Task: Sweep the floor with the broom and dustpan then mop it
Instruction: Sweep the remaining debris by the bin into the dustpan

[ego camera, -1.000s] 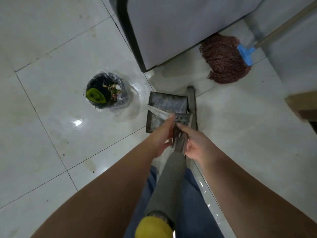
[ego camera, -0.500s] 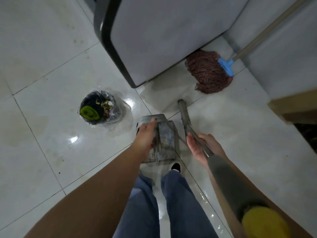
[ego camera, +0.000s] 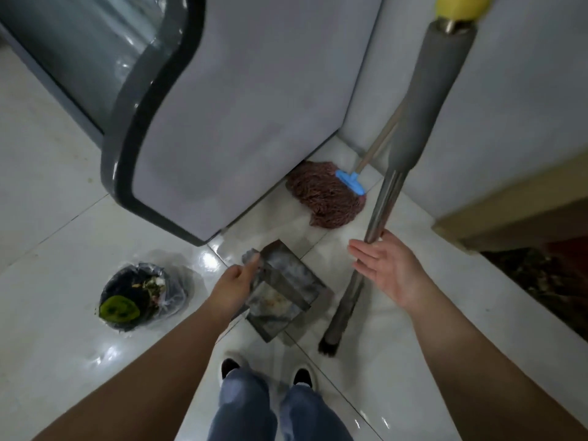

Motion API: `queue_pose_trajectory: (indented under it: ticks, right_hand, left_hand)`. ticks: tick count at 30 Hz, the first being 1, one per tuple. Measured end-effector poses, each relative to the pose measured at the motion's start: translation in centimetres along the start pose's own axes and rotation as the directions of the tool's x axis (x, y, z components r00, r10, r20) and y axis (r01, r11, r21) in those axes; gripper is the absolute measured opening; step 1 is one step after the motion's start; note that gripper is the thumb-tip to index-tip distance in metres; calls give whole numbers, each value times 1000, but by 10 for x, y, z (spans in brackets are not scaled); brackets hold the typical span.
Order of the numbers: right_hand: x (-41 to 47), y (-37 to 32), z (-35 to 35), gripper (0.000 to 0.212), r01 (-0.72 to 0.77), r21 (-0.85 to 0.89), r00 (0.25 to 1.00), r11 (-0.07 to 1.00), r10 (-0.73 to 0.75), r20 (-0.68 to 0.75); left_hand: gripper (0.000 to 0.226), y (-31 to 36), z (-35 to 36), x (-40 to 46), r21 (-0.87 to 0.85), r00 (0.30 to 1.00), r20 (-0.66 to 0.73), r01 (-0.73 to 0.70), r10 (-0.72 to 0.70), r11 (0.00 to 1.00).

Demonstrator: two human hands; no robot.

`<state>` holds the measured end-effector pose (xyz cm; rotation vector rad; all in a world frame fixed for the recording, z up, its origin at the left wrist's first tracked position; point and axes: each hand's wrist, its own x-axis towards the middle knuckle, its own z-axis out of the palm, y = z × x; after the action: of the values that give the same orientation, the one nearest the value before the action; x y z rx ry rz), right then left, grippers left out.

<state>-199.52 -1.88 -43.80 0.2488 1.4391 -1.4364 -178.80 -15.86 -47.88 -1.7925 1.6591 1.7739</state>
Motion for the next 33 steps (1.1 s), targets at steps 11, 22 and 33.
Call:
queue_pose_trajectory:
  ticks: [11,22,33]
  right_hand:
    - [21,-20,-7,28,6,-796,693,605,-577,-433]
    - [42,-43,-12,20,211,-600,513,772,-610,-604]
    - [64,-87,-61,28,248,-725,552,643,-708,-439]
  left_hand:
    - [46,56,-8,65,340,967,69,-254,246,905]
    - [33,127,-24,145,595,962,151,-272,227,757]
    - [53,140,13,178,857,922,381,-380,66,348]
